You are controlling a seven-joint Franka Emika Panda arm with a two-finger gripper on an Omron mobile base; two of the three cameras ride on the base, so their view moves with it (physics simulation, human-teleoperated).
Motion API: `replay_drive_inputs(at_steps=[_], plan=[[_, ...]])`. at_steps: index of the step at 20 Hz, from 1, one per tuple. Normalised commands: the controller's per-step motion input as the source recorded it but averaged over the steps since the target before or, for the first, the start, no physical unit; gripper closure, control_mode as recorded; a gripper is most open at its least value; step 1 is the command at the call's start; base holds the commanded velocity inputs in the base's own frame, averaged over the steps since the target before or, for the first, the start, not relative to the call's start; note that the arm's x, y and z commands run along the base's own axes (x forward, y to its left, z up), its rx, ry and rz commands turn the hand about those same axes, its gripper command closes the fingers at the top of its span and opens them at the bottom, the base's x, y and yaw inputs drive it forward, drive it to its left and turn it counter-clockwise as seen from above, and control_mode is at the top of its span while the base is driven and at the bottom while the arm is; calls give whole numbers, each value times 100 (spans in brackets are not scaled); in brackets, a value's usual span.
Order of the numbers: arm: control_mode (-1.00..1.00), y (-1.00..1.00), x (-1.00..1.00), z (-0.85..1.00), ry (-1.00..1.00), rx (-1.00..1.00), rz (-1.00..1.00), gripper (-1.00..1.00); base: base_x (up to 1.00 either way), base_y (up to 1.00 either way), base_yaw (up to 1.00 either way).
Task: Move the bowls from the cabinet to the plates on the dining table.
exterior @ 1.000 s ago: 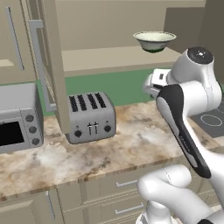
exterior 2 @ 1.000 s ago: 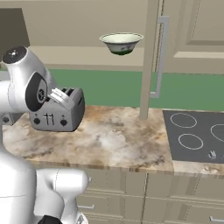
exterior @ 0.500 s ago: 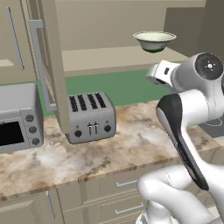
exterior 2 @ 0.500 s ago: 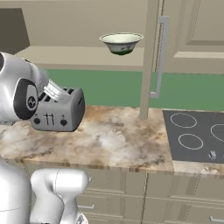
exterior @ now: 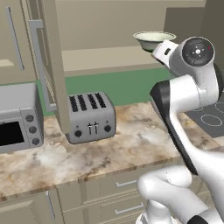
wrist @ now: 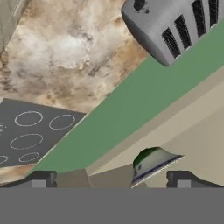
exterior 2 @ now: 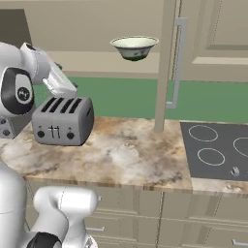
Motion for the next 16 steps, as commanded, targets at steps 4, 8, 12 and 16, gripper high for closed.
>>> replay_drive_inputs(at_steps=[4, 8, 12, 16], plan=[[-100, -23, 15, 49, 0, 7, -24, -100, 0, 0, 0], [-100, -27, 17, 19, 0, 9, -24, -100, 0, 0, 0], [-100, -32, 51, -18, 0, 13, -19, -100, 0, 0, 0], [-100, -26, 69, -27, 0, 11, -15, -100, 0, 0, 0]])
